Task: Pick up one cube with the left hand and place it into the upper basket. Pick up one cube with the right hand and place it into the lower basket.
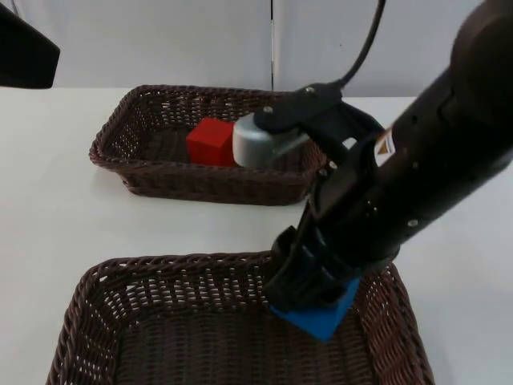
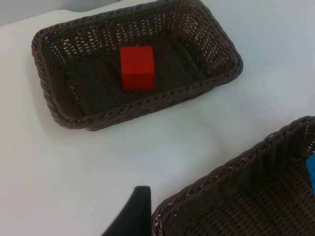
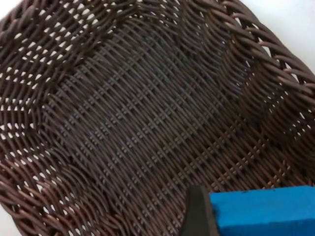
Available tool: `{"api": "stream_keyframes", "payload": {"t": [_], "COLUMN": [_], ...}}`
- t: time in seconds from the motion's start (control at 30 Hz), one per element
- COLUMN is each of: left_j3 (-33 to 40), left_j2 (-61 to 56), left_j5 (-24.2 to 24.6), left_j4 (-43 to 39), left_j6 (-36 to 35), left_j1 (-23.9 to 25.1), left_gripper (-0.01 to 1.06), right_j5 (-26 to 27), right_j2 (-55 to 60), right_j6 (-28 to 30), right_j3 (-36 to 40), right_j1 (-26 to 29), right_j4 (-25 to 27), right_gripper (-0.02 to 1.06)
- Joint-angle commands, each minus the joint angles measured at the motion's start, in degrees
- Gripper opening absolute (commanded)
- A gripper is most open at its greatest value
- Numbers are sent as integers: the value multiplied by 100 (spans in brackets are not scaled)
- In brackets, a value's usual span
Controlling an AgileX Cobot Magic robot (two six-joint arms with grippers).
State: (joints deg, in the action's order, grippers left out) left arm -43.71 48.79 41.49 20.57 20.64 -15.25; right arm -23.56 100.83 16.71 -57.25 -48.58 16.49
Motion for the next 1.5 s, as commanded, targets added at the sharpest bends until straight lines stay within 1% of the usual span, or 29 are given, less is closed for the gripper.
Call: {"api": "stream_keyframes", "payload": {"t": [0.0, 0.13, 0.3, 0.37, 0.4, 0.43, 0.47, 0.53, 0.57, 0.6, 0.63, 0.73, 0.97, 1.13, 1.47], "left_j3": [11, 11, 11, 11, 11, 11, 11, 11, 11, 11, 11, 11, 11, 11, 11], "left_j2": [-21, -21, -21, -21, -21, -21, -21, -21, -21, -21, -21, -21, -21, -21, -21], "left_j5": [9, 9, 9, 9, 9, 9, 9, 9, 9, 9, 9, 9, 9, 9, 9], "left_j4": [-7, -7, -7, -7, -7, -7, -7, -7, -7, -7, -7, -7, -7, -7, -7], "left_j6": [5, 5, 5, 5, 5, 5, 5, 5, 5, 5, 5, 5, 5, 5, 5], "left_j1": [-3, -3, -3, -3, -3, -3, -3, -3, -3, -3, -3, -3, -3, -3, -3], "left_gripper": [100, 100, 100, 100, 100, 100, 100, 100, 100, 100, 100, 100, 100, 100, 100], "right_j5": [189, 216, 229, 229, 229, 229, 229, 206, 206, 195, 195, 195, 195, 195, 216], "right_j2": [31, 129, 518, 627, 667, 667, 683, 691, 691, 691, 691, 691, 614, 235, -1354], "right_j6": [65, 65, 65, 65, 65, 65, 65, 65, 65, 65, 65, -75, -98, -125, -125], "right_j3": [40, 40, 40, 40, 40, 40, 40, 40, 40, 40, 40, 40, 40, 40, 40], "right_j1": [-11, -11, -11, -11, -11, -11, -11, -11, -11, -11, -11, -11, -11, -11, -11], "right_j4": [73, 73, 61, 61, 61, 61, 61, 61, 61, 61, 61, 72, 72, 72, 36], "right_gripper": [5, 8, 13, 18, 24, 24, 28, 43, 43, 50, 63, 78, 78, 78, 78]}}
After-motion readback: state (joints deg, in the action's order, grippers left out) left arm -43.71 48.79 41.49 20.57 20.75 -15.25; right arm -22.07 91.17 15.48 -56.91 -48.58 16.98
